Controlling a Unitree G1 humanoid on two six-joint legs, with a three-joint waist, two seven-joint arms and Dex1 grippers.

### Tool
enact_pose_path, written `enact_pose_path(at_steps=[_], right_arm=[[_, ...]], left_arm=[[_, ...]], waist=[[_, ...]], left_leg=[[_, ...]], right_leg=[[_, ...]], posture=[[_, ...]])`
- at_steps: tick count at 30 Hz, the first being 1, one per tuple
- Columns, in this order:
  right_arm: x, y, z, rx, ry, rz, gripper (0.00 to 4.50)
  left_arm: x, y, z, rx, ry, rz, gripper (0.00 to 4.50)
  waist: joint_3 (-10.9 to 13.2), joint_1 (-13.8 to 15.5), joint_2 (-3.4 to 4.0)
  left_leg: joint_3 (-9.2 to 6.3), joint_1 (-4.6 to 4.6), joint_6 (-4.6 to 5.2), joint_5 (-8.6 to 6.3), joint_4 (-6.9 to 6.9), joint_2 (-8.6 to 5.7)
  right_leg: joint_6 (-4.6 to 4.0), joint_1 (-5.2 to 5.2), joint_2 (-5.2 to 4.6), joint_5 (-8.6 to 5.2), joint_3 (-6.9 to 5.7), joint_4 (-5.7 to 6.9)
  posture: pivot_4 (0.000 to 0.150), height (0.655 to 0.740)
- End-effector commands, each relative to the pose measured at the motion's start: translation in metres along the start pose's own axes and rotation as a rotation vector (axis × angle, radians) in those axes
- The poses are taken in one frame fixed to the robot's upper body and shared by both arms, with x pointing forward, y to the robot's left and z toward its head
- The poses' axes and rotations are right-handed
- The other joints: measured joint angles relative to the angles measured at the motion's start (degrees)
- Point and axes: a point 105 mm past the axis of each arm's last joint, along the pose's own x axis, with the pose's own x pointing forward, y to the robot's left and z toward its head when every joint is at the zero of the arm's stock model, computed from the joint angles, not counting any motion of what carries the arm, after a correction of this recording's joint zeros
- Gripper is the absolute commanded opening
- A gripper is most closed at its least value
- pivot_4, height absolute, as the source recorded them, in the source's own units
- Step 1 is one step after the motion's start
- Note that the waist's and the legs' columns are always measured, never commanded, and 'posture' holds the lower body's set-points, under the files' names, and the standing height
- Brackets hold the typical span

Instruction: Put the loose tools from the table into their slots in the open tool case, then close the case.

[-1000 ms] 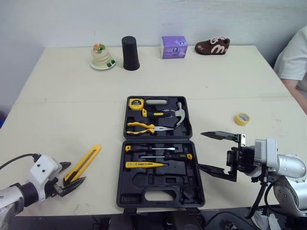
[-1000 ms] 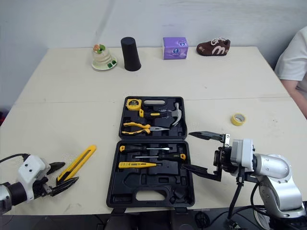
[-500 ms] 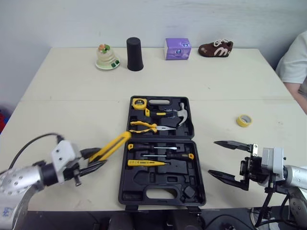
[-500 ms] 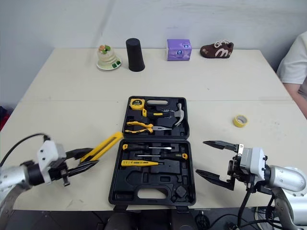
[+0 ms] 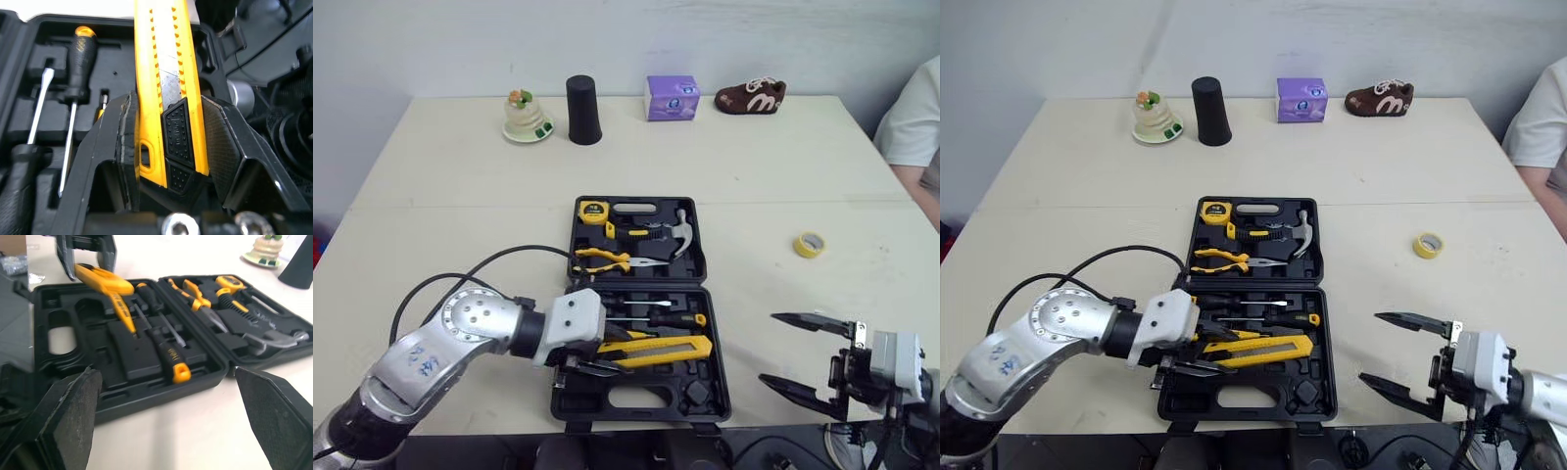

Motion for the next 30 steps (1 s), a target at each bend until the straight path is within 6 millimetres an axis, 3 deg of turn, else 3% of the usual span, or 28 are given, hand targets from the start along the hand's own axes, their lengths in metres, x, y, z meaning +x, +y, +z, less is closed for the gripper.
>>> enact_pose_path(at_steps=[1, 9, 21, 30], right_arm=[[-0.004, 0.006, 0.013, -0.022, -0.01, -0.018, 4.5], [-0.003, 0.014, 0.023, 0.003, 0.008, -0.027, 4.5], [0.007, 0.008, 0.028, 0.005, -0.003, -0.025, 4.5], [0.009, 0.008, 0.03, 0.006, -0.006, -0.029, 4.5]], left_arm=[[0.008, 0.0, 0.0, -0.005, 0.027, 0.008, 1.44], [0.003, -0.009, -0.019, -0.032, 0.154, -0.008, 1.44], [-0.001, -0.004, -0.035, 0.02, 0.263, 0.029, 1.44], [0.0, 0.002, -0.037, 0.053, 0.271, 0.043, 1.44]], waist=[[0.0, -0.1, -0.01], [0.0, 0.0, -0.03], [0.0, 0.2, -0.05], [0.0, 0.6, -0.05]], left_leg=[[0.0, 0.01, 0.01, 0.0, 0.03, -0.01], [-0.2, 0.05, 0.01, 0.03, 0.09, -0.05], [-0.22, 0.02, 0.09, -0.01, 0.09, -0.13], [-0.22, 0.04, 0.13, 0.0, 0.09, -0.16]], right_leg=[[0.01, 0.0, -0.01, 0.0, 0.01, 0.02], [0.01, 0.0, 0.03, 0.01, 0.07, 0.15], [0.0, 0.01, -0.06, 0.01, 0.07, 0.11], [0.01, 0.03, -0.08, 0.01, 0.07, 0.12]], posture=[[0.15, 0.74], [0.15, 0.74], [0.15, 0.74], [0.15, 0.74]])
